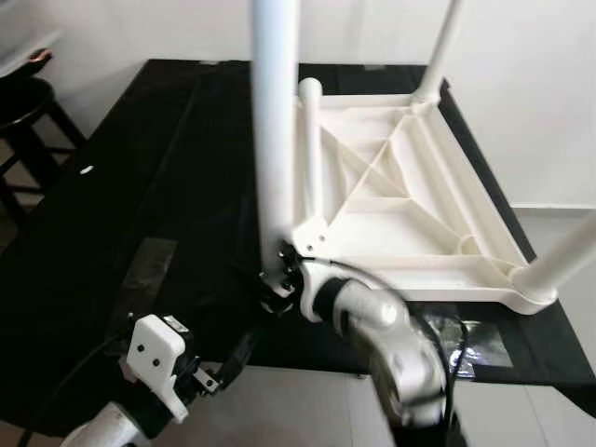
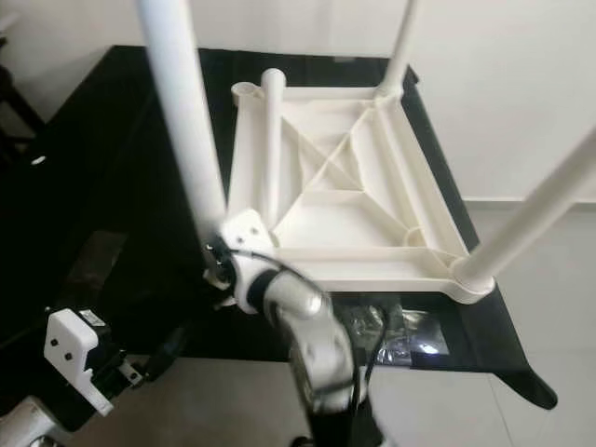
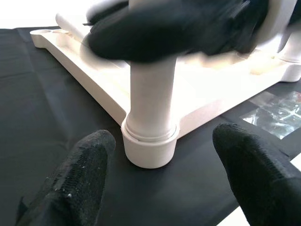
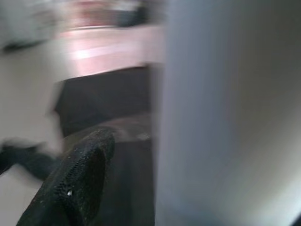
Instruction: Building children table
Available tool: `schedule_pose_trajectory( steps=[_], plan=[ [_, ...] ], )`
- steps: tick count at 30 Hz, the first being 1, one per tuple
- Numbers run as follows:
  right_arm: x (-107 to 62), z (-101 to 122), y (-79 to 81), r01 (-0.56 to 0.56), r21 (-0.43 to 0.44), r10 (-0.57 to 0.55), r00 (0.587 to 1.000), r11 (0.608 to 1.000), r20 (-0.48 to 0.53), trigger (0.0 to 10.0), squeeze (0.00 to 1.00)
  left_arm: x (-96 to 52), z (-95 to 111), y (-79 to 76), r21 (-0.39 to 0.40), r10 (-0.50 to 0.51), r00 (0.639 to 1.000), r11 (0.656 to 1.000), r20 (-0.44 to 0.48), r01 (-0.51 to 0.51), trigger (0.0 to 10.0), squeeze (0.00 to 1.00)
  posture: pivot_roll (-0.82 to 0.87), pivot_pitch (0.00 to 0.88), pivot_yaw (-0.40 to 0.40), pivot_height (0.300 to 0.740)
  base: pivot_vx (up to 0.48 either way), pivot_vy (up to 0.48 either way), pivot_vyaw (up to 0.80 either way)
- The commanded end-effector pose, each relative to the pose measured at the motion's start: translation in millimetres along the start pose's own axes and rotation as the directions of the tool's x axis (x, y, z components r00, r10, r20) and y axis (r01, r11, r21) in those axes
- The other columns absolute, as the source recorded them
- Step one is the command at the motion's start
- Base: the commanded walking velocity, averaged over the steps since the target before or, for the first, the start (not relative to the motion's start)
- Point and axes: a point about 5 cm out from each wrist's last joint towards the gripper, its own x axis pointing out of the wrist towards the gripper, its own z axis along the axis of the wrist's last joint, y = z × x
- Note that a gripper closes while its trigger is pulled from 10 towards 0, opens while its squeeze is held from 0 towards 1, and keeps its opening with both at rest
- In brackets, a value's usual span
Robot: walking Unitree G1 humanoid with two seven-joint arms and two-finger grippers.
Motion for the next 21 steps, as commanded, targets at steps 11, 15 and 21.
schedule_pose_trajectory(
  steps=[11, 15, 21],
  plan=[
    [1.0, -10, -32.3, -0.255, -0.029, 0.254, 0.966, 0.966, -0.052, 10.0, 0.0, -6.6, -4, -5.0, -0.012, 0.011, 0.999, 1.0, -0.033, -0.012, 10.0, 0.0, 0.01, 0.256, -0.039, 0.74, 0.0, 0.0, 0.0],
    [5.3, -8, -41.5, -0.313, -0.014, 0.312, 0.949, 0.95, -0.042, 0.0, 0.0, -8.1, -3, -6.1, -0.013, 0.011, 0.999, 1.0, -0.035, -0.012, 10.0, 0.0, 0.02, 0.262, -0.043, 0.74, 0.0, 0.0, 0.0],
    [3.8, -13, -45.2, -0.365, -0.014, 0.364, 0.93, 0.931, -0.044, 0.0, 0.0, -9.8, -2, -6.7, -0.015, 0.017, 0.999, 1.0, -0.036, -0.017, 10.0, 0.0, 0.02, 0.265, -0.046, 0.74, 0.0, 0.0, 0.0]
  ],
)
